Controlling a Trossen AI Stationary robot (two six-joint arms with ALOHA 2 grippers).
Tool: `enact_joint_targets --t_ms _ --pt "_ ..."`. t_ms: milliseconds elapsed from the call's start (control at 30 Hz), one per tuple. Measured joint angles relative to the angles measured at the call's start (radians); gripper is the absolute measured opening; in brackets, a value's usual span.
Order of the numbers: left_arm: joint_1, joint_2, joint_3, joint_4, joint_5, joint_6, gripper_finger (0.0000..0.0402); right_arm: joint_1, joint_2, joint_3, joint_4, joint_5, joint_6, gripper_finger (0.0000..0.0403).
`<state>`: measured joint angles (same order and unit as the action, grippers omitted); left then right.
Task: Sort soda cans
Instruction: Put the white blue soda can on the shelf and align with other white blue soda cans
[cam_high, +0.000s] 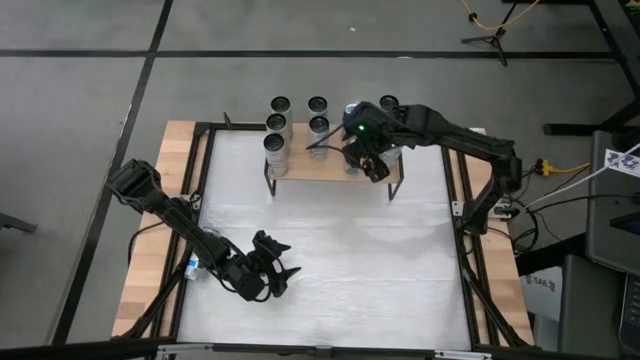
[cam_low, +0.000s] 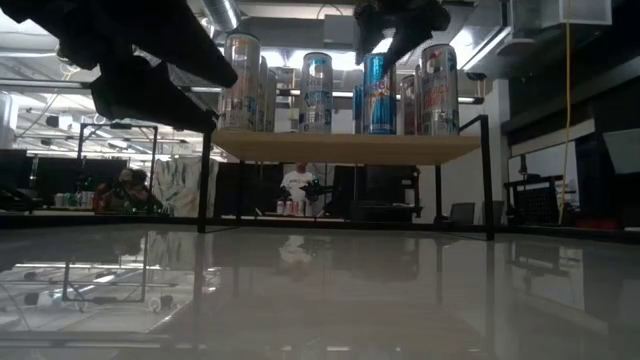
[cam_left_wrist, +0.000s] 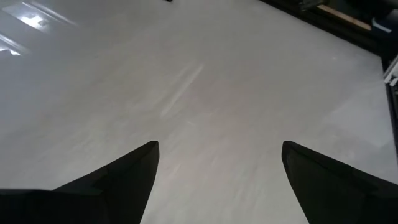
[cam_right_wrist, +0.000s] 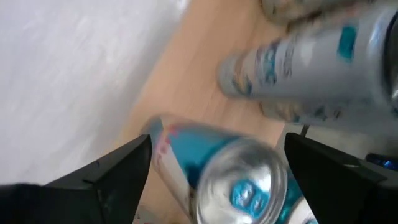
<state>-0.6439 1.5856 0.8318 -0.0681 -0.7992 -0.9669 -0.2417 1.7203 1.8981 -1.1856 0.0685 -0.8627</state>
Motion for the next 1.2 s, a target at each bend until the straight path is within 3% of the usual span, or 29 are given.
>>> enact_joint_targets --t_ms 267,567,767,933,1200 --pt "0.004 -0.077 0.0 0.0 0.055 -0.021 0.0334 0.095 -0.055 0.0 0.016 0.007 0.006 0.0363" --pt "0.029 -0.277 0.0 -0.128 0.111 -0.043 0.0334 0.275 -0.098 0.002 0.014 -0.037 0.229 0.0363" --pt "0.077 -0.419 0.001 -0.353 0.337 -0.204 0.0334 0.392 -0.097 0.002 -0.043 -0.118 0.347 0.0363" --pt "0.104 -0.501 0.001 -0.599 0.65 -0.478 0.0334 0.486 -0.097 -0.002 -0.081 -0.175 0.444 0.0363" --pt "0.083 -0.553 0.001 -0.852 0.982 -0.747 0.0334 0.597 -0.101 -0.16 -0.068 -0.106 0.534 0.0363"
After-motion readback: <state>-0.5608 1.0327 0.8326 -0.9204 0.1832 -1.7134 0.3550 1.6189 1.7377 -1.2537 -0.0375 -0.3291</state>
